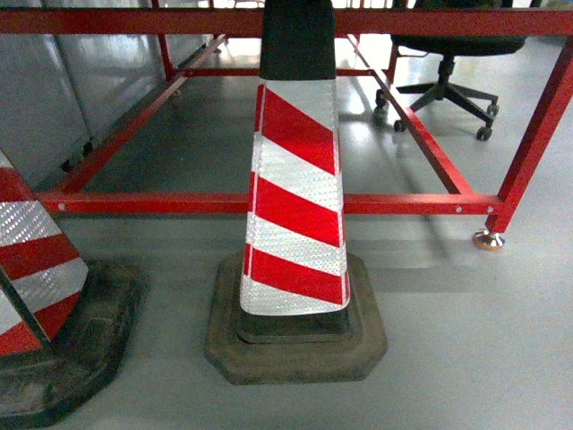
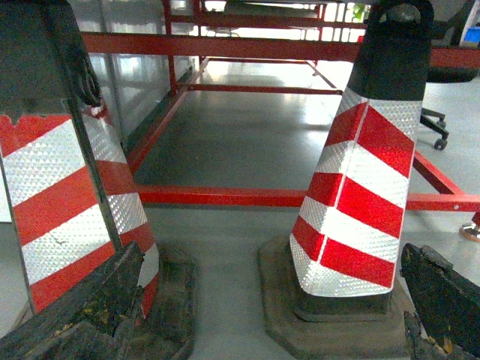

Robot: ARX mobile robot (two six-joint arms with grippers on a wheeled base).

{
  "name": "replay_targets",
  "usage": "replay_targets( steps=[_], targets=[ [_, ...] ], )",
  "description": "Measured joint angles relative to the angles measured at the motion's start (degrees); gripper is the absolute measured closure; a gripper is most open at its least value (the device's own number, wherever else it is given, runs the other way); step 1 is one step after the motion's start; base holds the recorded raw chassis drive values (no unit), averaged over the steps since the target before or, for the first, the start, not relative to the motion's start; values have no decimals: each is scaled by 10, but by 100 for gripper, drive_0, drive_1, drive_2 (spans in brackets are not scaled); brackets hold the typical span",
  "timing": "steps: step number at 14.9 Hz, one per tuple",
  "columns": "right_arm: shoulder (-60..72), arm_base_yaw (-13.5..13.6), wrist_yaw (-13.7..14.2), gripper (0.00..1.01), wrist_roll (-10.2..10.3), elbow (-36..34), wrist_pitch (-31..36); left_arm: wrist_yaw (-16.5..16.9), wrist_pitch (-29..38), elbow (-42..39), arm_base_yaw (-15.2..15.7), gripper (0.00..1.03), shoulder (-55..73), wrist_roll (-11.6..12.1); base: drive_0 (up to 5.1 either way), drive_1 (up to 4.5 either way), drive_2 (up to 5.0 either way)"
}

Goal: Sort blue parts and orange caps into right shelf containers

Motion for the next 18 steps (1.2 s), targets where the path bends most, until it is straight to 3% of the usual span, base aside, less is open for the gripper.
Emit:
replay_targets(
  steps=[18],
  targets=[
    [0, 0, 0, 3, 0, 0, 0, 0, 0, 0, 0, 5, 0, 0, 0, 0, 0]
  ],
)
